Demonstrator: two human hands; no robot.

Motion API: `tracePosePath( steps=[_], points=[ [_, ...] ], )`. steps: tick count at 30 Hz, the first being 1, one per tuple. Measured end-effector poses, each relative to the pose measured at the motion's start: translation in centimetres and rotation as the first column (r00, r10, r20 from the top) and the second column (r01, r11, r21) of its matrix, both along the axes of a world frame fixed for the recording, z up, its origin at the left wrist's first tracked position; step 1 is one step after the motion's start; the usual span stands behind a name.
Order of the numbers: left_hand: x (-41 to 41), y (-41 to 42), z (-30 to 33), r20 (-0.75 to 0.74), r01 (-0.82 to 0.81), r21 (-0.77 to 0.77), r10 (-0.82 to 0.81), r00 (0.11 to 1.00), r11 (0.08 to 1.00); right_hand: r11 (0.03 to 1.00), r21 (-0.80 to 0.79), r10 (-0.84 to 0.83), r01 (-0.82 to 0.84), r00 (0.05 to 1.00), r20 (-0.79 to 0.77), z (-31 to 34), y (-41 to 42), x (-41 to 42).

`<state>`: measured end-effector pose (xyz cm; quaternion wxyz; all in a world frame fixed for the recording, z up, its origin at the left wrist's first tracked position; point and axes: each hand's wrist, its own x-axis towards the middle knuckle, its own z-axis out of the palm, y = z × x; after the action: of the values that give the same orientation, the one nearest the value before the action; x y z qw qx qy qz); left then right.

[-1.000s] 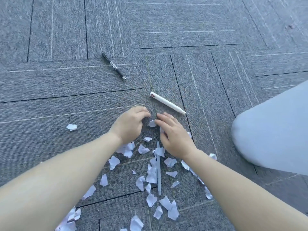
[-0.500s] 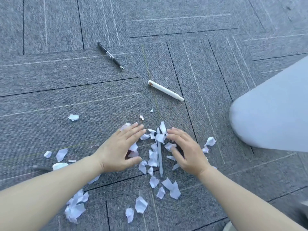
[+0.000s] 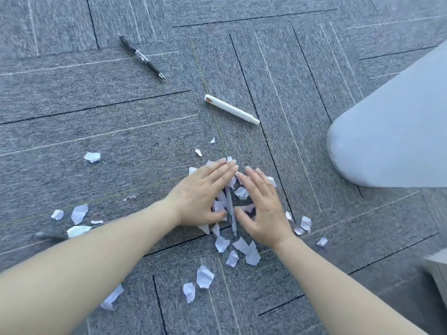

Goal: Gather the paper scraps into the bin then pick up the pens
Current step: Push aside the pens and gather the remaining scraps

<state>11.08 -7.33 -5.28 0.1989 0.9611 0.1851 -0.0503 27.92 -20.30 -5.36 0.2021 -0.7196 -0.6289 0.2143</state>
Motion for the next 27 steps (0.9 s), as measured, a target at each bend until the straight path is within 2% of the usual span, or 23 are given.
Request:
tracePosePath(
  steps=[2, 5, 7, 12, 15, 17, 19, 22, 25, 27],
  points=[
    [0.0, -0.2, -0.1, 0.042, -0.071, 0.020, 0.070, 0.997, 0.997, 0.999, -0.007, 0.050, -0.050, 0.997, 0.062, -0.1, 0.5, -0.4],
    [-0.5, -1.2, -0.4, 0.094, -0.231, 0.077, 0.223, 0.970, 0.970, 0.994, -0.027, 0.106, -0.102, 0.962, 0.253, -0.3, 1.6, -0.3],
    [-0.7, -1.5, -0.5, 0.117, -0.299, 0.061, 0.291, 0.950, 0.952, 0.995, -0.019, 0.102, -0.102, 0.949, 0.299, -0.5, 2.2, 0.1],
    [-1.3, -0.3, -0.5, 0.098, -0.419, 0.050, 0.413, 0.905, 0.907, 0.996, 0.067, 0.035, -0.059, 0.951, 0.308, -0.3, 3.5, 0.7],
    [-2.2, 0.1, -0.5, 0.145, -0.460, 0.040, 0.450, 0.881, 0.887, 0.992, 0.099, -0.104, 0.078, 0.952, 0.289, 0.4, 3.4, 0.6],
    [-2.7, 0.0, -0.5, 0.175, -0.499, 0.012, 0.490, 0.854, 0.866, 0.990, 0.115, -0.107, 0.076, 0.950, 0.294, 1.0, 2.9, 0.1],
    [-3.0, -0.1, -0.5, 0.178, -0.497, -0.002, 0.489, 0.854, 0.868, 0.997, 0.081, -0.040, 0.011, 0.931, 0.363, 1.3, 2.6, -0.7],
    [-3.1, -0.4, -0.3, 0.148, -0.468, -0.006, 0.464, 0.873, 0.884, 0.999, -0.005, -0.036, 0.041, 0.913, 0.406, 1.5, 2.8, -1.4],
    [-2.7, -0.4, -0.1, 0.128, -0.438, -0.001, 0.435, 0.891, 0.899, 0.993, -0.054, -0.076, 0.102, 0.930, 0.359, 2.3, 3.8, -1.9],
    [-2.5, -0.3, -0.2, 0.110, -0.454, -0.017, 0.453, 0.885, 0.891, 0.981, -0.055, -0.162, 0.185, 0.944, 0.286, 3.4, 4.8, -2.1]
  ],
)
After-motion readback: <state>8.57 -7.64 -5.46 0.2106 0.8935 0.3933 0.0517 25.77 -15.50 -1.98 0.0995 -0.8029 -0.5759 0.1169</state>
